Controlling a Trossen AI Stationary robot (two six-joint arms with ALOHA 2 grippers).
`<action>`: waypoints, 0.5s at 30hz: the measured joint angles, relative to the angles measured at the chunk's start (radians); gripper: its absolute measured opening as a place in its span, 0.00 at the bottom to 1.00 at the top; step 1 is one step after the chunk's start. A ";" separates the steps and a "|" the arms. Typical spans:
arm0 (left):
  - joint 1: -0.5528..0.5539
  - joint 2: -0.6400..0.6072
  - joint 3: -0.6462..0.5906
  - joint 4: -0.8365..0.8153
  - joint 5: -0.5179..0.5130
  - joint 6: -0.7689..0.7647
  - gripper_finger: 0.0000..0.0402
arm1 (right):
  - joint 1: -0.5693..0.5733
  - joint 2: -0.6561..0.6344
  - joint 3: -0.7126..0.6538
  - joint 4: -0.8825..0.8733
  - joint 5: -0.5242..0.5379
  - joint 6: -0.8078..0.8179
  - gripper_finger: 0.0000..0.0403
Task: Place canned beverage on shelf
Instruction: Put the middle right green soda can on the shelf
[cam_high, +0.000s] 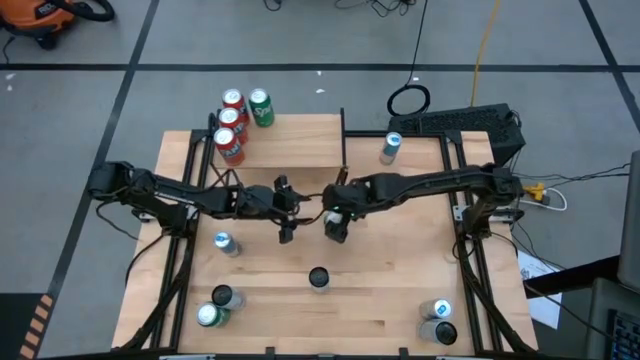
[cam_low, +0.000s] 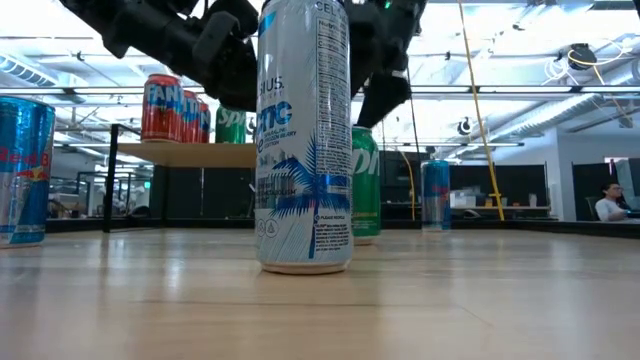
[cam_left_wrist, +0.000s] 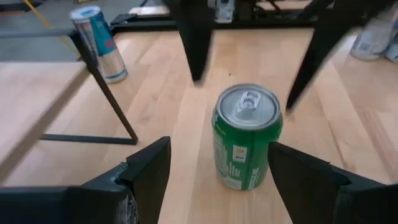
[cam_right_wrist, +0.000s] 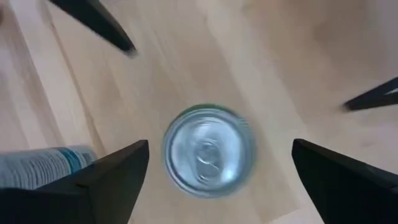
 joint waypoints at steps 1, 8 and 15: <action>-0.005 0.016 -0.004 0.020 0.000 -0.001 0.67 | 0.003 -0.024 0.000 -0.010 0.031 -0.014 0.95; -0.025 0.170 -0.006 0.249 0.022 0.003 0.72 | 0.064 -0.200 -0.034 -0.036 0.346 -0.027 0.94; -0.023 0.206 -0.005 0.329 0.030 -0.007 0.87 | 0.102 -0.382 -0.296 0.126 0.473 0.045 0.94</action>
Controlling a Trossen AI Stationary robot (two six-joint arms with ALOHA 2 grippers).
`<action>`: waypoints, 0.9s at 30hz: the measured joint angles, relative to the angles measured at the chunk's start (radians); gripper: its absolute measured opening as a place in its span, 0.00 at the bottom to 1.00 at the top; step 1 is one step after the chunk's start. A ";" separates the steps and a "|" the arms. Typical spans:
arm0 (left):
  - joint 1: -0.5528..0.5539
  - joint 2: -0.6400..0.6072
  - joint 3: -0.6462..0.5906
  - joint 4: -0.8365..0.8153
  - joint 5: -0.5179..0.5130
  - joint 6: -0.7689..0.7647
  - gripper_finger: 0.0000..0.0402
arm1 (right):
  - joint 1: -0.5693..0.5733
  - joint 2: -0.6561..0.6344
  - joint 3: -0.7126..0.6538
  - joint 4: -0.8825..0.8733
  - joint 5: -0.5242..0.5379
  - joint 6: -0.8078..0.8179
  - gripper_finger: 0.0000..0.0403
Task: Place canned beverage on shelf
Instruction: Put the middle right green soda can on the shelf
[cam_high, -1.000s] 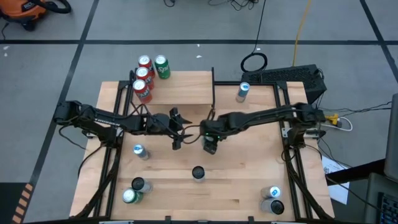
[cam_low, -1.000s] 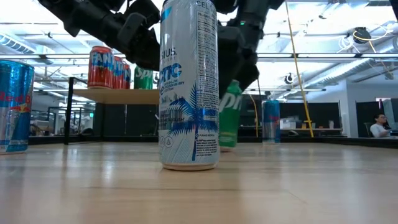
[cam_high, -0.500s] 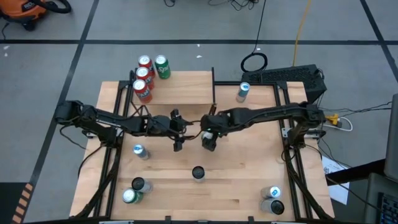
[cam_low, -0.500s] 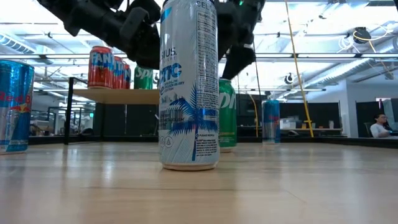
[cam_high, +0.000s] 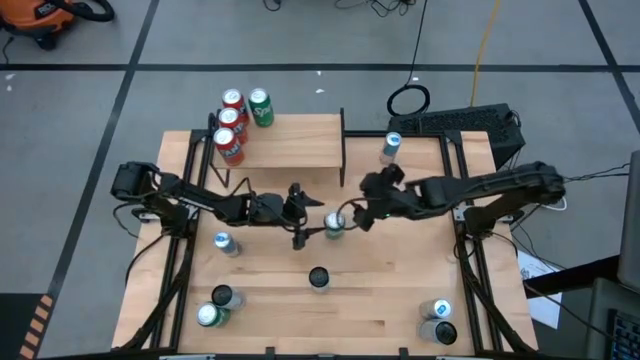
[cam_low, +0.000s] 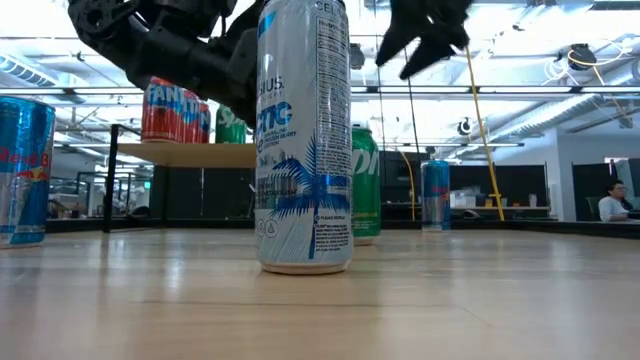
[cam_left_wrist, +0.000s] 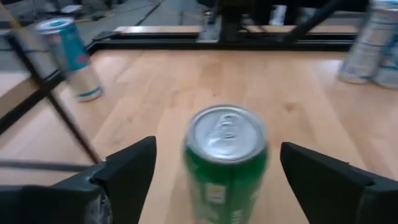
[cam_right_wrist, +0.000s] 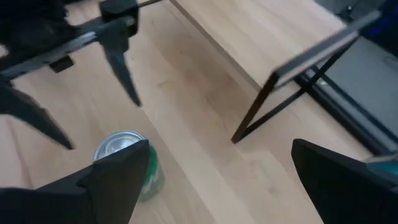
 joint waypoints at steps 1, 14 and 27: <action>0.000 -0.001 0.000 0.002 0.027 0.009 0.87 | 0.000 -0.028 -0.046 0.040 0.000 0.003 0.94; -0.002 0.010 0.000 0.062 0.082 -0.018 0.88 | -0.006 -0.266 -0.326 0.490 0.215 -0.163 0.94; 0.007 0.158 0.007 0.211 0.018 -0.011 0.88 | -0.010 -0.316 -0.323 0.501 0.259 -0.190 0.94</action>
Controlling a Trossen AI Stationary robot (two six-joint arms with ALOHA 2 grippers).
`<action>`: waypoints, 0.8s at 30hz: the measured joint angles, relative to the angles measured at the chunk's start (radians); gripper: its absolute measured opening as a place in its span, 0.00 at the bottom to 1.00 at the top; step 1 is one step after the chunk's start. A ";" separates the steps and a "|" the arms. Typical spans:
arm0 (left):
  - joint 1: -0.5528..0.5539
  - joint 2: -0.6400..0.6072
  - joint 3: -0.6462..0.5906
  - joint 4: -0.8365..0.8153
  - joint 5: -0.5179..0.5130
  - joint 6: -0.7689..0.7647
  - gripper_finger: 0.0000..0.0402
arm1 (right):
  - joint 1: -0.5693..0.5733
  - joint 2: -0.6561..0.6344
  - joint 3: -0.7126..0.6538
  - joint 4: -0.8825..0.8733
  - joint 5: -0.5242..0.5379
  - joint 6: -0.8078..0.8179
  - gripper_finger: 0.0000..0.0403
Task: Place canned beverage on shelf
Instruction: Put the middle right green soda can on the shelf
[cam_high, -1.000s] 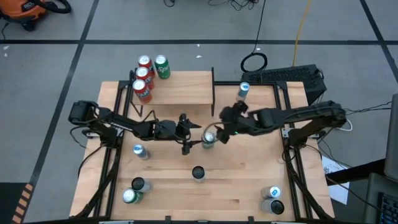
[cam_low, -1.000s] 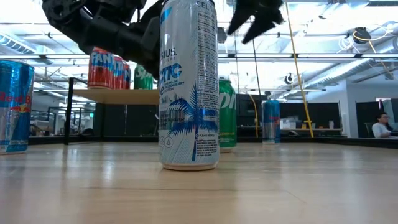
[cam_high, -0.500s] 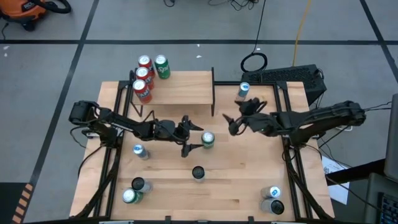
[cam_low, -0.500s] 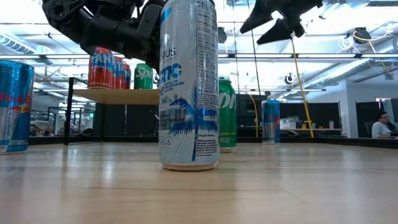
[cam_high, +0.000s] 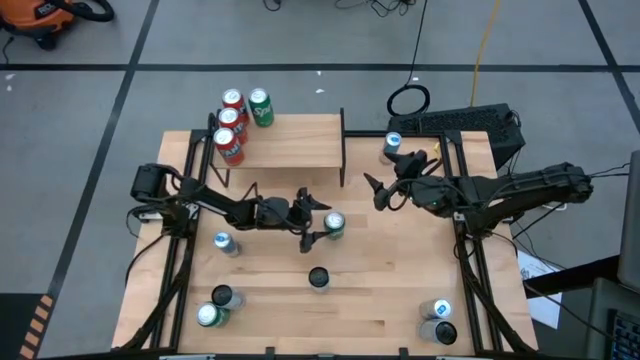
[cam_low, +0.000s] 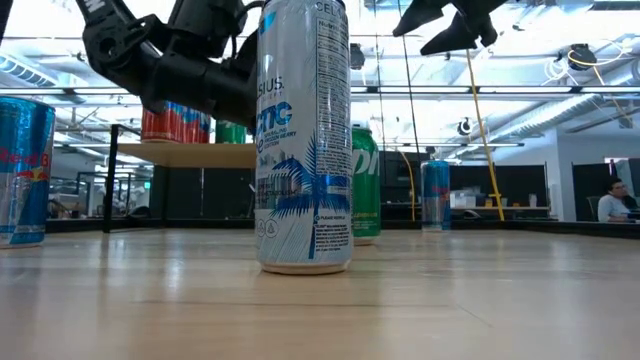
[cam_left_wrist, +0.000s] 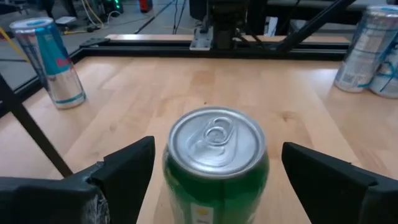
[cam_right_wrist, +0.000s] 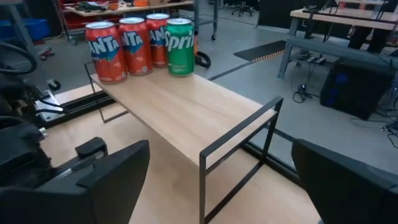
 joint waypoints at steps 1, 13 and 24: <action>0.004 0.006 0.005 0.000 0.000 -0.002 0.88 | 0.000 0.000 0.000 0.000 0.001 0.000 0.94; 0.008 0.089 0.064 -0.001 0.027 -0.004 0.88 | 0.000 0.000 0.000 -0.004 -0.001 0.000 0.94; 0.008 0.092 0.064 -0.001 0.028 0.001 0.79 | 0.000 0.000 0.000 -0.003 -0.001 -0.003 0.94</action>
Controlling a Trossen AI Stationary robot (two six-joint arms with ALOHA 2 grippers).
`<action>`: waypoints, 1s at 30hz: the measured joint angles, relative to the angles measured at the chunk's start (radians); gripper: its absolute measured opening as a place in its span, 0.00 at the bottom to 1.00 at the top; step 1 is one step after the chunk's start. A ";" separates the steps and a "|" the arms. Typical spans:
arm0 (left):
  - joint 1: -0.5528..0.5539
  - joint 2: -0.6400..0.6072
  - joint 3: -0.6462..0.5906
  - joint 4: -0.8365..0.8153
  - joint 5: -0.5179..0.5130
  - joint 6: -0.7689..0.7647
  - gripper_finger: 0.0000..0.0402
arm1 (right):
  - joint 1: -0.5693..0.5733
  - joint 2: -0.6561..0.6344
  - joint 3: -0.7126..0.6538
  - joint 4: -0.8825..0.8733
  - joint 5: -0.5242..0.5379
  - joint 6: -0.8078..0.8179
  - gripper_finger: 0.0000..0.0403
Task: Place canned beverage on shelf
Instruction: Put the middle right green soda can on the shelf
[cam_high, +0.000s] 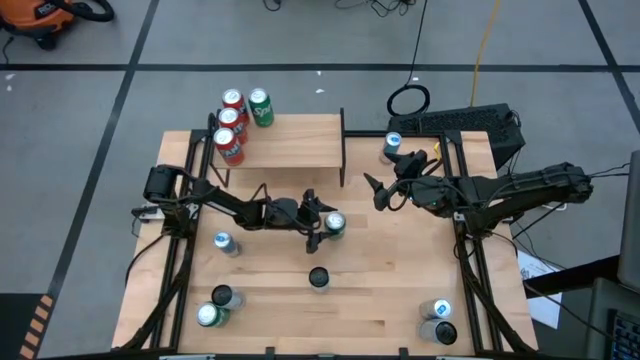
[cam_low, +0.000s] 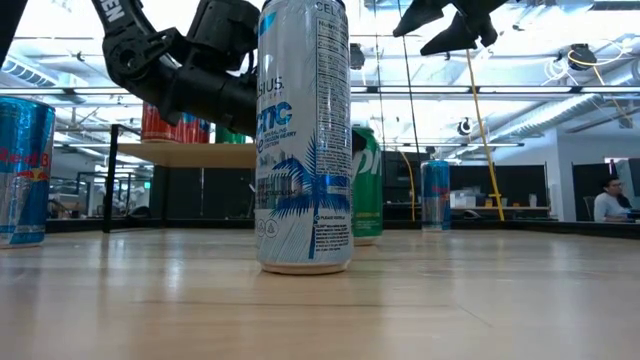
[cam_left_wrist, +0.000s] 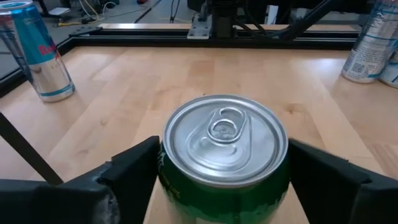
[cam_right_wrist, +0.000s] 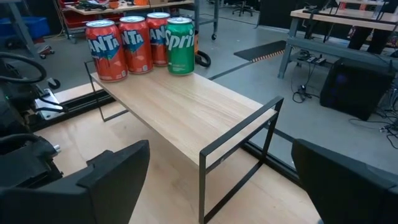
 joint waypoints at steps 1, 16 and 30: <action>0.001 0.000 0.000 0.000 0.001 -0.001 0.76 | 0.000 0.000 0.000 0.000 0.000 0.000 0.94; 0.019 -0.128 0.000 -0.148 0.009 0.020 0.69 | 0.000 0.000 0.000 -0.008 0.000 0.000 0.94; 0.171 -0.690 0.113 -0.789 -0.129 0.135 0.69 | 0.000 0.000 0.000 -0.002 -0.001 0.006 0.94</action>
